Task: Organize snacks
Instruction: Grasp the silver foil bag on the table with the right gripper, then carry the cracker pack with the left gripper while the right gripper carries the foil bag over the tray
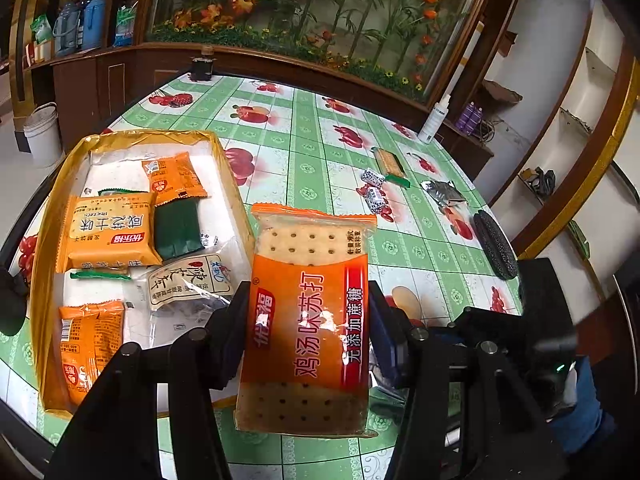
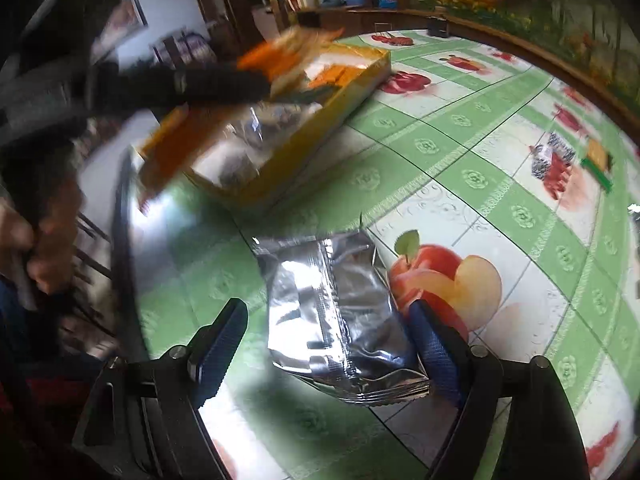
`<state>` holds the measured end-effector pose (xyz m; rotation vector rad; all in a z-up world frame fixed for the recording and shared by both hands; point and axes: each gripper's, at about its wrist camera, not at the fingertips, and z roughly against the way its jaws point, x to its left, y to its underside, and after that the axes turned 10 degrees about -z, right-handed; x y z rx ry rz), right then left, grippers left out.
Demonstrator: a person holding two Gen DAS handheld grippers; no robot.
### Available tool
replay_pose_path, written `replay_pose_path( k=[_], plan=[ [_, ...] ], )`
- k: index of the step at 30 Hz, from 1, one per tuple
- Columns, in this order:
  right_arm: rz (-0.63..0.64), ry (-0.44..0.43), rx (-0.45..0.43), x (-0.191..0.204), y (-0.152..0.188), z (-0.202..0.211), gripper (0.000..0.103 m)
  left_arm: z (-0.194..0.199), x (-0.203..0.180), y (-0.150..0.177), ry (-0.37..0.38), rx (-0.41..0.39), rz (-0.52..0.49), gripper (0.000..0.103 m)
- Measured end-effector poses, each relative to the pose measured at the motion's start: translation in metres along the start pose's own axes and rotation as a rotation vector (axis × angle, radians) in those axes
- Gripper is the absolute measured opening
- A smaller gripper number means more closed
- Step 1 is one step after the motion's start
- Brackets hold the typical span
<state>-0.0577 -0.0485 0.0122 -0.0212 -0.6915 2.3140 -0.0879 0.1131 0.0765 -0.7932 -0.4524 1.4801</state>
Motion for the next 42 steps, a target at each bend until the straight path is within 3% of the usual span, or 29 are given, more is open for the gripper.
replay_pose_path(
  k=[1,3,17,23,31,37,42],
  plan=[
    [0.003,0.029,0.004,0.001,0.002,-0.002,0.069,0.0,0.0,0.0,0.0,-0.001,0.0,0.052],
    [0.002,0.047,-0.018,0.002,0.002,0.0,0.06,0.001,0.001,0.001,-0.001,-0.008,0.001,0.052],
    [-0.257,0.012,-0.156,-0.027,-0.024,0.034,0.06,0.018,0.034,0.004,-0.079,-0.066,0.052,0.052],
    [-0.287,-0.041,-0.174,-0.019,-0.049,0.028,0.06,0.026,0.062,0.008,-0.115,-0.093,0.118,0.053],
    [-0.268,-0.118,-0.21,0.022,-0.083,0.019,0.06,0.025,0.097,0.019,-0.16,-0.118,0.22,0.053],
    [-0.32,-0.166,-0.235,0.042,-0.117,-0.007,0.06,0.022,0.101,0.027,-0.18,-0.122,0.228,0.053],
    [-0.396,-0.184,-0.226,0.033,-0.15,-0.028,0.06,0.012,0.096,0.028,-0.2,-0.109,0.214,0.053]
  ],
)
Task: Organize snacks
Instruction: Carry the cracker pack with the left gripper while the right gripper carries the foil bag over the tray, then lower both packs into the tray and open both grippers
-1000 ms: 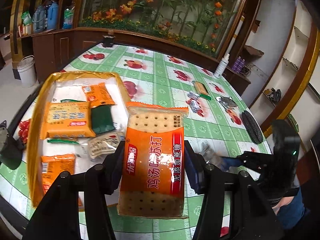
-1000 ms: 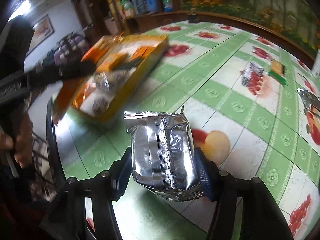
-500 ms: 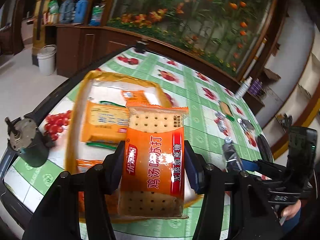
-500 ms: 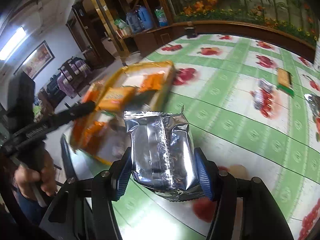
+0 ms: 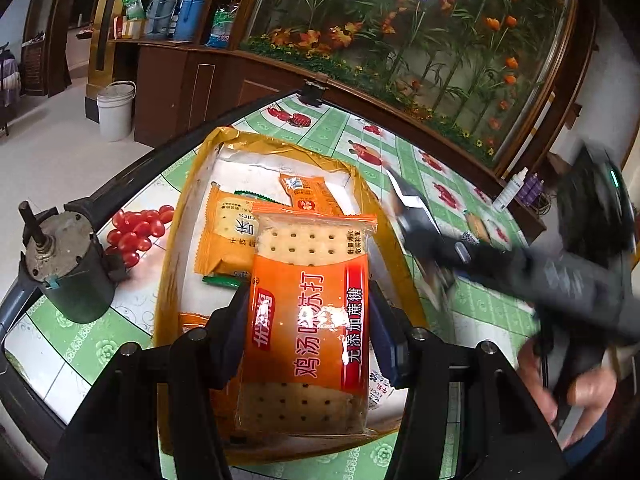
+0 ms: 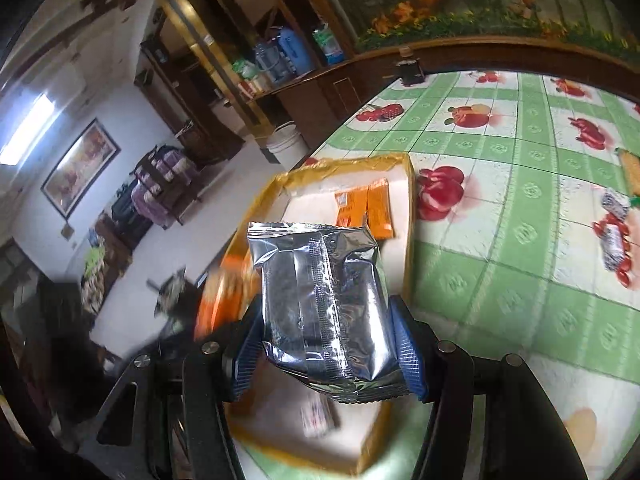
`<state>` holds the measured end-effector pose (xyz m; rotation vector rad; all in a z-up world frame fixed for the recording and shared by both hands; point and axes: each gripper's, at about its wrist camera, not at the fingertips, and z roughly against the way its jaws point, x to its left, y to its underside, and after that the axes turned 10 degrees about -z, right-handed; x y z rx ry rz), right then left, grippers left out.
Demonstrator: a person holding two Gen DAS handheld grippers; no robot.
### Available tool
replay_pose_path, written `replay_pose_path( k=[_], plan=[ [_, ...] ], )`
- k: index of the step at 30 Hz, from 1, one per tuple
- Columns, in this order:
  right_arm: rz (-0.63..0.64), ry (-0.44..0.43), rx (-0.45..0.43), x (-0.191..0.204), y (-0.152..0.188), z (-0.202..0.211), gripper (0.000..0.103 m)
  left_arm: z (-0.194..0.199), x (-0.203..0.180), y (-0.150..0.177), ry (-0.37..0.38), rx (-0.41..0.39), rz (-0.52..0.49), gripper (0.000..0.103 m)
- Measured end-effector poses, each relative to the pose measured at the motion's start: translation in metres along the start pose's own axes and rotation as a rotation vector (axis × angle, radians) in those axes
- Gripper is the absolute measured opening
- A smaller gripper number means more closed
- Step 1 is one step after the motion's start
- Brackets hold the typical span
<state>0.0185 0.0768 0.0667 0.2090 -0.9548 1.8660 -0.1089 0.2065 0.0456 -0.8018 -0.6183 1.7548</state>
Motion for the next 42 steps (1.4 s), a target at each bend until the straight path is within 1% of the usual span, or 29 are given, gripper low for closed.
replay_pose_path(
  k=[4,6,8,10,12,18,20,24,27,42],
  plan=[
    [-0.028,0.035,0.007,0.003,-0.024,-0.03,0.06,-0.008,-0.005,0.003,-0.022,0.011,-0.017,0.053],
    [-0.047,0.049,0.017,0.001,-0.029,-0.045,0.06,-0.013,-0.009,0.005,-0.036,0.016,-0.031,0.053],
    [-0.06,0.057,0.024,-0.002,-0.03,-0.056,0.06,-0.016,-0.014,0.009,-0.072,0.016,-0.062,0.053],
    [-0.054,0.067,0.025,-0.003,-0.03,-0.064,0.06,-0.02,-0.016,0.011,-0.098,0.015,-0.073,0.053],
    [-0.031,0.075,0.023,0.0,-0.028,-0.068,0.06,-0.017,-0.017,0.011,-0.124,-0.003,-0.075,0.053],
    [0.051,0.076,0.031,0.008,-0.019,-0.076,0.06,-0.017,-0.024,0.012,-0.202,0.008,-0.098,0.054],
    [0.06,0.084,0.04,0.009,-0.017,-0.078,0.06,-0.019,-0.024,0.012,-0.214,0.018,-0.1,0.054],
    [0.033,0.073,0.047,0.003,-0.017,-0.079,0.06,-0.021,-0.023,0.012,-0.232,0.033,-0.099,0.054],
    [0.046,0.087,0.045,0.005,-0.016,-0.08,0.061,-0.02,-0.024,0.013,-0.24,0.036,-0.102,0.054],
    [0.048,0.086,0.046,0.007,-0.015,-0.079,0.061,-0.028,-0.029,0.009,-0.286,0.054,-0.128,0.054]
  ],
)
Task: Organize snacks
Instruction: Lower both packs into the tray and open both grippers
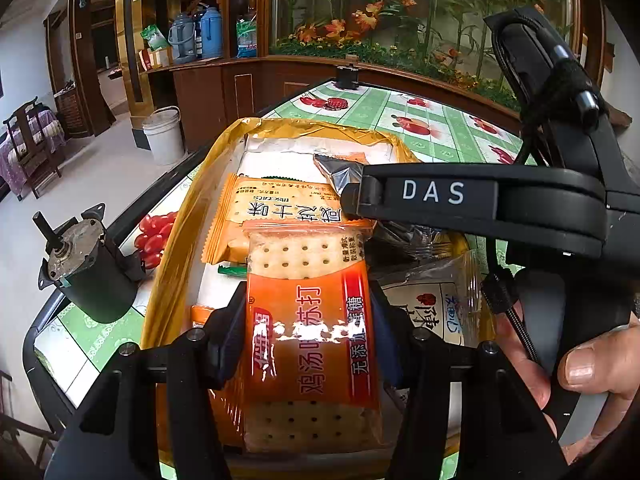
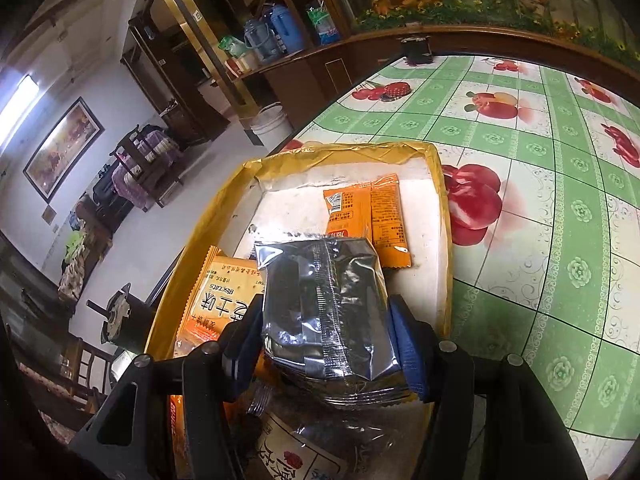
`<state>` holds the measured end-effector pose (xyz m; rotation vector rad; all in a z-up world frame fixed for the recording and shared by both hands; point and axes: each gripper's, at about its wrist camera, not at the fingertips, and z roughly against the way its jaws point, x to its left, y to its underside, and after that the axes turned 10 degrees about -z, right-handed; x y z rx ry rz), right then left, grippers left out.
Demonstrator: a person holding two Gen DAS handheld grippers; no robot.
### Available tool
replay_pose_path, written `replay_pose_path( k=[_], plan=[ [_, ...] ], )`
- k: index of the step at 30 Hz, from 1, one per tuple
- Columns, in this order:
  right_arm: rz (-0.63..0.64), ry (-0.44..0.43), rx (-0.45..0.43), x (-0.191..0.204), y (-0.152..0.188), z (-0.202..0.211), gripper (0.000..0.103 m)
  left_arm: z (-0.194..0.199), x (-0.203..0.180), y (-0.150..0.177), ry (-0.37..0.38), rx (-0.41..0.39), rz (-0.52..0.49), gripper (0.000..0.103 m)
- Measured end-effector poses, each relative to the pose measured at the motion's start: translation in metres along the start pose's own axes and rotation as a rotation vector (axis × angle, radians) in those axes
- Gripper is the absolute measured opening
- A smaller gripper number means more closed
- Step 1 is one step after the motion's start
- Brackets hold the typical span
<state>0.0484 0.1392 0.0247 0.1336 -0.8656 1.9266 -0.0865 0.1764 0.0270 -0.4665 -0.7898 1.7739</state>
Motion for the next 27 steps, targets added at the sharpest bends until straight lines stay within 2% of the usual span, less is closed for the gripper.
replay_pose_path(
  k=[27],
  plan=[
    [0.004,-0.002,0.002,0.0009,0.0007,0.0003,0.063,-0.0014,-0.0024,0.0012,-0.032,0.021,-0.02,0.056]
  ],
)
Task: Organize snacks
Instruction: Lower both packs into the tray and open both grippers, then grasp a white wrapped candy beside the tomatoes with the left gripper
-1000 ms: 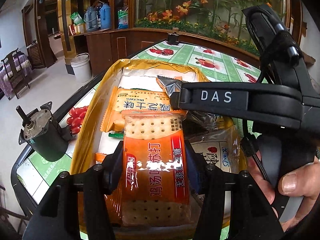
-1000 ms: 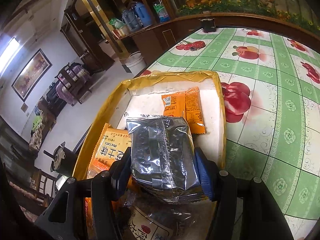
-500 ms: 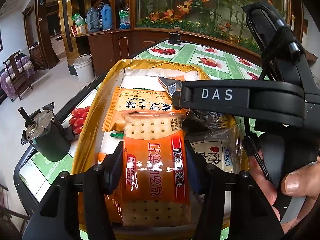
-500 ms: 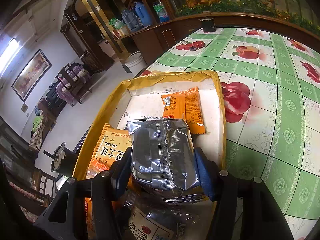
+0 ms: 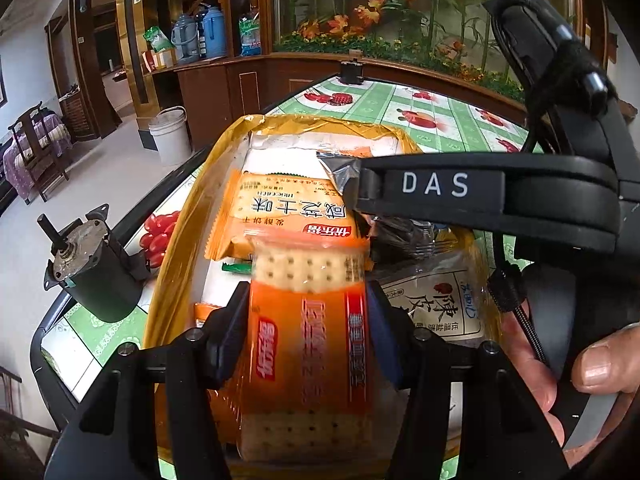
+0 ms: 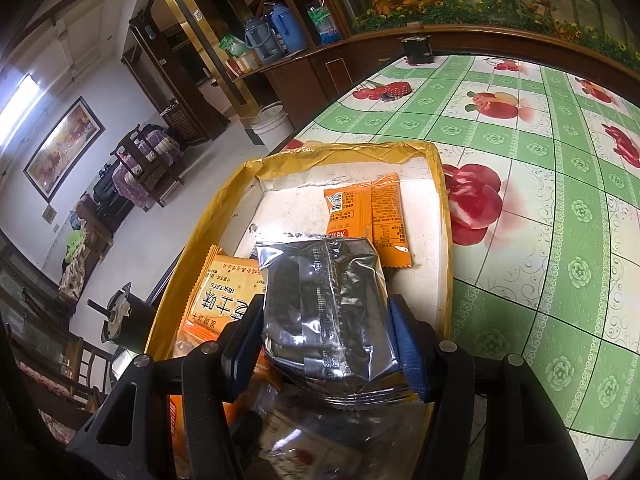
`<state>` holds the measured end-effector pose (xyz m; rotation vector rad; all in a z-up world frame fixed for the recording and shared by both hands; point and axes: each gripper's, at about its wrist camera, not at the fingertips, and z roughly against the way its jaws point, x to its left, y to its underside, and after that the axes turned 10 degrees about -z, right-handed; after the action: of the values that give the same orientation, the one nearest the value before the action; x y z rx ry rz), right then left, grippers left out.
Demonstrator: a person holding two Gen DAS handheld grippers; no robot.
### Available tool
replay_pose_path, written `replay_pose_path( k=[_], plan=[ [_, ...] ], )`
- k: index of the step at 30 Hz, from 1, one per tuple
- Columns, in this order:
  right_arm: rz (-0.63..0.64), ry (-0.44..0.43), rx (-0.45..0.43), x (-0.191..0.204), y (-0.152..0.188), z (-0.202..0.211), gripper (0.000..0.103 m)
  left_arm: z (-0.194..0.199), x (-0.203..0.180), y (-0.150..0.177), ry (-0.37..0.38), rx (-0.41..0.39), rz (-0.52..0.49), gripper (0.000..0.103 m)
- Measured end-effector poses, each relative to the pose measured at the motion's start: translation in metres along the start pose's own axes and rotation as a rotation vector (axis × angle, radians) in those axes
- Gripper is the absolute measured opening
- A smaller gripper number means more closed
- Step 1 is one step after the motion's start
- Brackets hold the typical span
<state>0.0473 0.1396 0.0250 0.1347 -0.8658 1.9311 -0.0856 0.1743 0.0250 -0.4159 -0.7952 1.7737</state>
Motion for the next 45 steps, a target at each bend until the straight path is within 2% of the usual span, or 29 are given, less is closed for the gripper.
replay_pose_path(
  k=[6,8,14,19,23,26,31,33,36,37,40,44,45],
  plan=[
    [0.037,0.015,-0.047,0.007,0.002,0.011,0.067,0.002,0.002,0.001,0.003,-0.002,0.008,0.06],
    [0.054,0.019,-0.067,0.009,0.002,0.019,0.068,0.004,0.001,0.001,0.0,-0.006,0.007,0.065],
    [0.048,-0.033,-0.139,0.001,-0.005,0.06,0.068,0.013,0.005,0.003,0.031,-0.054,0.021,0.07],
    [-0.008,-0.025,-0.194,-0.042,-0.011,0.095,0.068,0.022,0.008,0.003,0.076,-0.08,0.039,0.07],
    [-0.128,-0.004,-0.237,-0.102,-0.018,0.127,0.068,0.039,0.004,-0.006,0.062,-0.122,0.019,0.07],
    [-0.225,0.023,-0.267,-0.147,-0.021,0.151,0.069,0.053,-0.001,-0.013,0.082,-0.152,0.01,0.07],
    [-0.344,0.082,-0.309,-0.209,-0.023,0.185,0.066,0.063,-0.031,-0.033,0.202,-0.137,-0.041,0.07],
    [-0.384,0.09,-0.317,-0.23,-0.021,0.197,0.064,0.058,-0.049,-0.046,0.304,-0.088,-0.052,0.07],
    [-0.449,0.111,-0.331,-0.257,-0.019,0.212,0.064,0.04,-0.083,-0.071,0.532,0.021,-0.036,0.07],
    [-0.473,0.109,-0.334,-0.265,-0.018,0.215,0.064,0.035,-0.094,-0.077,0.572,0.049,-0.035,0.07],
    [-0.527,0.099,-0.345,-0.279,-0.016,0.221,0.064,0.015,-0.132,-0.098,0.621,0.106,-0.048,0.064],
    [-0.541,0.099,-0.355,-0.281,-0.016,0.224,0.065,-0.012,-0.175,-0.122,0.633,0.154,-0.074,0.045],
    [-0.539,0.095,-0.353,-0.279,-0.016,0.224,0.065,-0.021,-0.185,-0.127,0.642,0.174,-0.072,0.044]
  ],
)
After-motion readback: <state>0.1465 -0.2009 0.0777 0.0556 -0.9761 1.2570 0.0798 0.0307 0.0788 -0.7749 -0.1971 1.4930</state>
